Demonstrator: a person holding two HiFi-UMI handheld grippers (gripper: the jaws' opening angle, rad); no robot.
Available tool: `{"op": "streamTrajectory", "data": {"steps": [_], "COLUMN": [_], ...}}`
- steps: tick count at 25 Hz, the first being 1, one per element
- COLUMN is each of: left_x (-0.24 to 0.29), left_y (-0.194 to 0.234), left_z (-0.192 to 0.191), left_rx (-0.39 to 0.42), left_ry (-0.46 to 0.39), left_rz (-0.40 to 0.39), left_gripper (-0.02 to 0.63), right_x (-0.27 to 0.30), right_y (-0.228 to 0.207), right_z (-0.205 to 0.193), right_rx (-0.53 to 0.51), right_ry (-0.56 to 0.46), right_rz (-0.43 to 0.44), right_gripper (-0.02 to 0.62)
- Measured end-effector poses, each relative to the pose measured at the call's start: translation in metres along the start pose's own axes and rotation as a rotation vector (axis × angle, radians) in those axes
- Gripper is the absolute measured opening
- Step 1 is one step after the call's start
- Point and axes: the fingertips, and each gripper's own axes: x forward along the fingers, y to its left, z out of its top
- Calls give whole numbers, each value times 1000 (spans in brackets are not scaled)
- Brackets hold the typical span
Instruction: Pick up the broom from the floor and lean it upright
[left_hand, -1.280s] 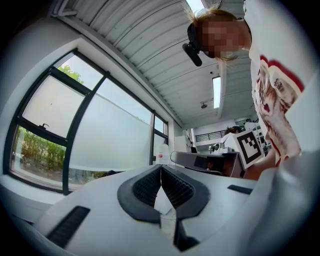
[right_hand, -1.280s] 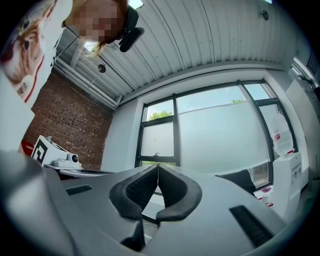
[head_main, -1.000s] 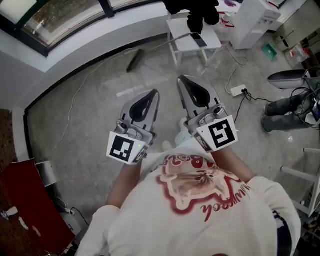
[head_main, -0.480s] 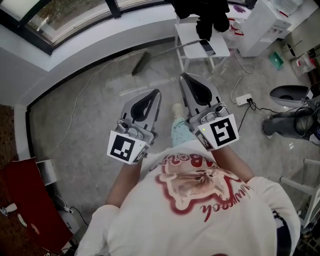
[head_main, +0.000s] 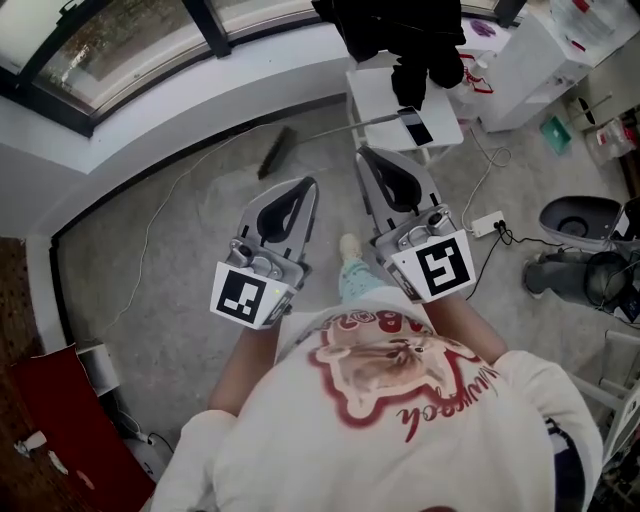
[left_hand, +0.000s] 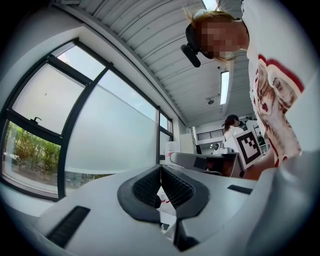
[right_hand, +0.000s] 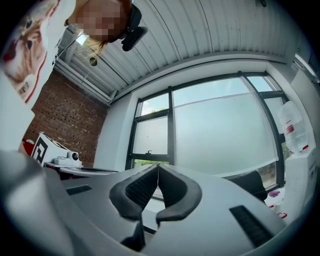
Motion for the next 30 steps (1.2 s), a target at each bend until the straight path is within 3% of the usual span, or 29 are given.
{"op": "streamTrajectory", "data": {"steps": [8, 16, 23, 30], "left_x": [99, 147, 149, 179], "left_y": [66, 114, 141, 186], "left_z": [1, -18, -39, -47], "left_rx": [12, 10, -33, -31], "left_ry": [-36, -5, 27, 4], "left_rz": [18, 89, 109, 75], "left_gripper": [21, 21, 21, 21], "right_x": [80, 129, 155, 194], "right_y": [-88, -146, -163, -175], "right_z": [-13, -28, -53, -66], "right_rx": [-22, -11, -10, -42], "right_ry": [0, -13, 17, 28], "right_rz": [15, 31, 3, -3], "right_gripper": [25, 25, 25, 25]}}
